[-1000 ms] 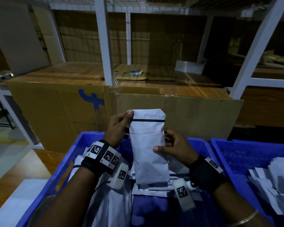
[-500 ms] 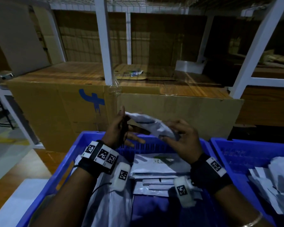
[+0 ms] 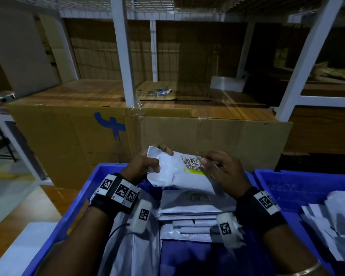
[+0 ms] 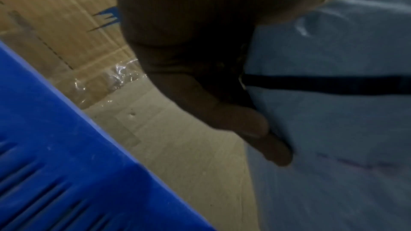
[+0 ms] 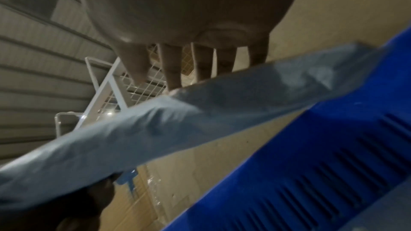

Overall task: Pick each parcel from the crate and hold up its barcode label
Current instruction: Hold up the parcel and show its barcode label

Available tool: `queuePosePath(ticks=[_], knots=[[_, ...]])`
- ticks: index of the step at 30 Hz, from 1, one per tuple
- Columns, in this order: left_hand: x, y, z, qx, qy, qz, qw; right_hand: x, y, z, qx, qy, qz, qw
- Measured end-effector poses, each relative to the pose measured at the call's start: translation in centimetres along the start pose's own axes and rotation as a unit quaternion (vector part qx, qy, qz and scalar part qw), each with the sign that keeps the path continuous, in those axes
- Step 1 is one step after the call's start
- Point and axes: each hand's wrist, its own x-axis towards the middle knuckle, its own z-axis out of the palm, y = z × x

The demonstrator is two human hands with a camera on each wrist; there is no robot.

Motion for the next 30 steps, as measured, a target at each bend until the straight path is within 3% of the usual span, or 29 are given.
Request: queuePosePath(ticks=[5,11,15,19,30], knots=[[0.0,-0.2,-0.2,0.065,0.016,0.001,0.998,0.1,1.6,-0.9,-0.099,-0.055,0.1,0.988],[0.3,-0.3,-0.3,0.074,0.037,-0.014,0.996,0.5,2.5,-1.3,0.04,-0.002,0.198,0.979],[0.5,-0.6,-0.3,0.046,0.079,0.012,0.996,0.9,3.5,-1.6,0.041,0.054,0.183,0.981],[0.8,-0.8,-0.4,0.091,0.138,0.045,0.985,0.6,3.6,-1.8,0.064,0.08,0.156,0.983],[1.2,-1.3,-0.8,0.138,0.216,0.132,0.958,0.4,2.9,-1.5,0.084,0.066,0.149,0.983]])
